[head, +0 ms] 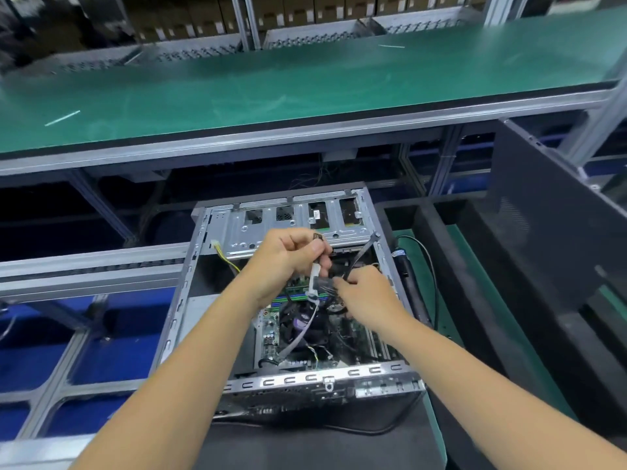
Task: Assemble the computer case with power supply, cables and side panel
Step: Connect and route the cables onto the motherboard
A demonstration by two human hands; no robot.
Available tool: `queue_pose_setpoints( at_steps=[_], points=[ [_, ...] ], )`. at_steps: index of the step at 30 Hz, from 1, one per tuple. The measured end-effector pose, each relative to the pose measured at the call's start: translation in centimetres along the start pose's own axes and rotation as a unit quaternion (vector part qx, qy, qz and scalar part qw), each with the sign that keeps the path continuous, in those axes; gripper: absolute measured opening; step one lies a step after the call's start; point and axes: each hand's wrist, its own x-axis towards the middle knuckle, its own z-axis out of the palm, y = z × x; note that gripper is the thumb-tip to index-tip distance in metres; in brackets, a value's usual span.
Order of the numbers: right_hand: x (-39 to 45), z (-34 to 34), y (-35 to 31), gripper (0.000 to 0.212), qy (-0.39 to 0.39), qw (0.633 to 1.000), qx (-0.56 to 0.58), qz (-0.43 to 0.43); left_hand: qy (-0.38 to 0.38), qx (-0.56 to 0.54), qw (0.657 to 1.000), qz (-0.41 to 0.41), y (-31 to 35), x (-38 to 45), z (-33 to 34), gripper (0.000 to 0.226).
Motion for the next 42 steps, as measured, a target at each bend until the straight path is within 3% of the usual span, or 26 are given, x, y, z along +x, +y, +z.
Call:
queue_pose_setpoints(
  at_steps=[4, 9, 14, 16, 18, 20, 22, 24, 27, 30, 33, 36, 39, 42],
  points=[
    [-0.4, 0.2, 0.6, 0.029, -0.013, 0.999, -0.044, 0.007, 0.046, 0.011, 0.999, -0.004, -1.7, 0.3, 1.6, 0.016],
    [-0.8, 0.6, 0.7, 0.010, -0.003, 0.999, -0.019, -0.031, 0.036, -0.028, 0.999, 0.015, -2.2, 0.5, 3.0, 0.020],
    [-1.0, 0.2, 1.4, 0.041, -0.009, 0.992, -0.044, -0.115, 0.041, -0.046, 0.998, 0.016, -2.1, 0.7, 2.9, 0.027],
    [-0.8, 0.0, 1.6, 0.045, -0.005, 0.991, -0.042, -0.129, 0.047, -0.068, 0.997, 0.009, -1.8, 0.7, 2.6, 0.027],
    [-0.3, 0.2, 1.6, 0.037, -0.005, 0.993, -0.022, -0.120, 0.040, -0.095, 0.995, 0.001, -1.7, 0.6, 2.2, 0.019],
    [0.1, 0.5, 0.9, 0.024, 0.004, 0.996, 0.076, -0.051, 0.014, -0.122, 0.992, -0.005, -1.9, 0.6, 1.9, 0.017],
    [0.8, 0.9, 0.9, 0.027, 0.019, 0.990, 0.139, -0.001, -0.012, -0.144, 0.989, -0.008, -2.5, 0.6, 1.8, 0.017],
    [1.1, 1.0, 1.3, 0.031, 0.033, 0.991, 0.128, -0.005, -0.022, -0.167, 0.985, -0.018, -2.8, 0.6, 1.9, 0.003],
    [1.2, 1.1, 1.4, 0.031, 0.053, 0.991, 0.125, -0.009, -0.051, -0.187, 0.981, -0.020, -3.6, 0.7, 1.6, 0.033],
    [1.6, 1.3, 1.4, 0.029, 0.068, 0.989, 0.131, -0.008, -0.080, -0.202, 0.976, -0.018, -3.6, 0.8, 1.4, 0.028],
    [1.8, 1.3, 1.3, 0.030, 0.069, 0.987, 0.142, -0.001, -0.074, -0.211, 0.974, -0.023, -3.8, 0.8, 1.2, 0.010],
    [1.9, 1.3, 1.1, 0.028, 0.058, 0.983, 0.176, 0.008, -0.068, -0.204, 0.976, -0.033, -3.8, 1.0, 1.1, 0.023],
    [2.2, 1.1, 0.7, 0.022, 0.067, 0.971, 0.228, 0.022, -0.031, -0.186, 0.980, -0.069, -3.9, 1.6, 1.0, 0.018],
    [2.6, 1.2, 0.2, 0.040, 0.110, 0.964, 0.242, 0.003, -0.024, -0.174, 0.977, -0.123, -4.5, 2.0, 1.3, 0.025]
  ],
)
